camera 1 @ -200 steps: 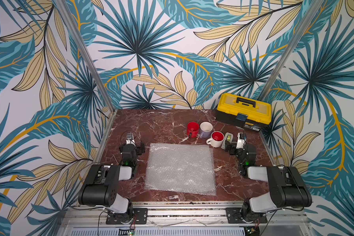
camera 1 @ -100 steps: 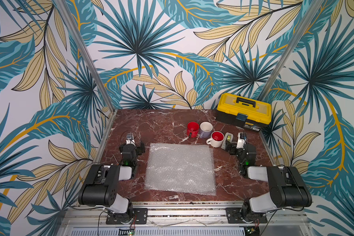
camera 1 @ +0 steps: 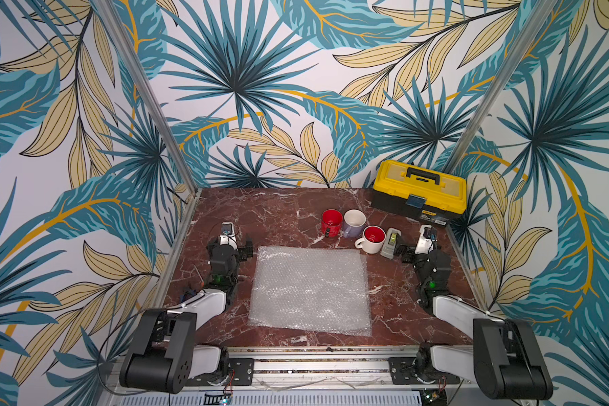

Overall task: Wrap mugs in bubble wrap
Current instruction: Pick up the mug from the center of the board.

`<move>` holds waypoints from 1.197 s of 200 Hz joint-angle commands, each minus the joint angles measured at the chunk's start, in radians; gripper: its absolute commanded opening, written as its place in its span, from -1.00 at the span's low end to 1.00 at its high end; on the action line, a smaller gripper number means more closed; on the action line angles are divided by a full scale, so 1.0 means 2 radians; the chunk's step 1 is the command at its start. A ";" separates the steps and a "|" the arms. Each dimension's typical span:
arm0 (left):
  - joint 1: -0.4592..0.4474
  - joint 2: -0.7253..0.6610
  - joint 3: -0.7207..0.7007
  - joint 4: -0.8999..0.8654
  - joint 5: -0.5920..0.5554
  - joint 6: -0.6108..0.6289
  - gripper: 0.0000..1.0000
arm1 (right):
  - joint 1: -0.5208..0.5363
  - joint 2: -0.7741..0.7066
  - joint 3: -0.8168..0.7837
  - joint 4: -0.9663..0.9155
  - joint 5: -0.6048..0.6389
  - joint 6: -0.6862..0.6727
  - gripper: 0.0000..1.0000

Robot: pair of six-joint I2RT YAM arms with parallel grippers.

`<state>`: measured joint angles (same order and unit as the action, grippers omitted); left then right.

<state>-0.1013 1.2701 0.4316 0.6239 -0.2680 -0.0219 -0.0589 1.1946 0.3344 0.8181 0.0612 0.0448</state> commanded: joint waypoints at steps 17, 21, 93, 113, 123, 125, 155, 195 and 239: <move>-0.001 -0.038 0.084 -0.183 0.004 -0.092 1.00 | 0.000 -0.063 0.034 -0.125 -0.004 0.072 0.99; -0.001 -0.038 0.094 -0.204 0.000 -0.106 1.00 | 0.000 -0.066 0.041 -0.139 -0.011 0.079 0.99; 0.045 -0.067 0.166 -0.412 0.062 -0.302 1.00 | -0.001 -0.087 0.166 -0.437 0.055 0.268 0.99; 0.045 -0.074 0.164 -0.416 0.102 -0.298 1.00 | -0.002 -0.079 0.190 -0.474 0.004 0.271 0.99; 0.032 -0.076 0.168 -0.429 0.100 -0.294 1.00 | -0.001 -0.071 0.203 -0.494 -0.018 0.275 0.99; 0.027 -0.077 0.169 -0.432 0.098 -0.292 1.00 | -0.001 -0.069 0.206 -0.500 -0.020 0.276 0.98; -0.037 -0.079 0.178 -0.467 0.068 -0.276 1.00 | 0.006 -0.058 0.235 -0.586 -0.011 0.287 0.88; -0.139 -0.057 0.185 -0.476 0.014 -0.284 1.00 | 0.055 -0.071 0.254 -0.686 0.069 0.322 0.85; -0.176 -0.014 0.202 -0.475 0.031 -0.307 1.00 | 0.148 -0.038 0.274 -0.711 0.101 0.408 0.80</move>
<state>-0.4423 1.2076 0.7830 -0.3122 -0.2012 -0.6029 0.1646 1.0733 0.8402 -0.5232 0.1917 0.7334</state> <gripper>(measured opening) 0.999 0.912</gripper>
